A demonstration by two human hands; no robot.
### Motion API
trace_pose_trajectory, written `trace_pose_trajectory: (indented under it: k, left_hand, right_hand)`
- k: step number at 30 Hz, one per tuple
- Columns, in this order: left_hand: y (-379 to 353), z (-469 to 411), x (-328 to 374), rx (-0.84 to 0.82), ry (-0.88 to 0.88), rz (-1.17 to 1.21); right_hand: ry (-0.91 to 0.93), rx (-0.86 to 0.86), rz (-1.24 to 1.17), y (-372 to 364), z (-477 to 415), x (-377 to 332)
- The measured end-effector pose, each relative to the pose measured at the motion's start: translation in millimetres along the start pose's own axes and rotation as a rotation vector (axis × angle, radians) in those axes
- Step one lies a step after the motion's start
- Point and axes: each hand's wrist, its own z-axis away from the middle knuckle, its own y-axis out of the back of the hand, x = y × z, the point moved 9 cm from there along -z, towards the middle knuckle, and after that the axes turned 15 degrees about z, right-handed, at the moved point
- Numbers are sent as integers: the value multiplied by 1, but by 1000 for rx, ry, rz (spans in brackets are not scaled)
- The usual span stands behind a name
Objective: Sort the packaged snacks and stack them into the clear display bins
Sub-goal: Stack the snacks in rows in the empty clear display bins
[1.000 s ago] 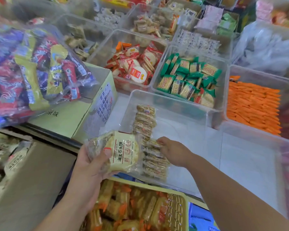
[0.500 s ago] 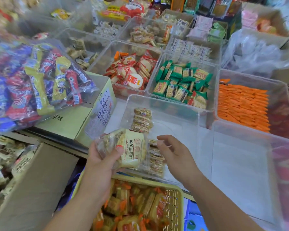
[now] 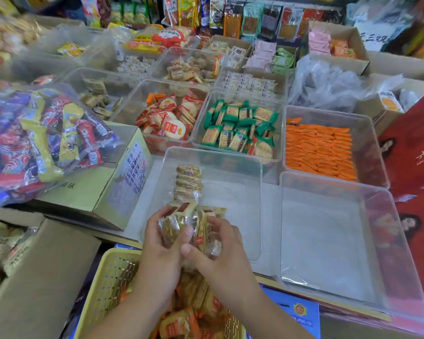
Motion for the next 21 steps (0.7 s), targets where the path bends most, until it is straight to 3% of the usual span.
trace_pose_trajectory:
  k: [10, 15, 19, 21]
  left_hand:
    - [9, -12, -9, -99, 15, -53]
    - [42, -44, -6, 47, 37, 58]
    - [70, -66, 3, 121, 22, 101]
    - [75, -71, 4, 119, 31, 156]
  right_hand:
    - [-12, 41, -38, 7, -19, 23]
    - [18, 84, 14, 31, -59, 26]
    - [122, 191, 426, 58, -119, 17]
    - [137, 139, 658, 52, -151, 18]
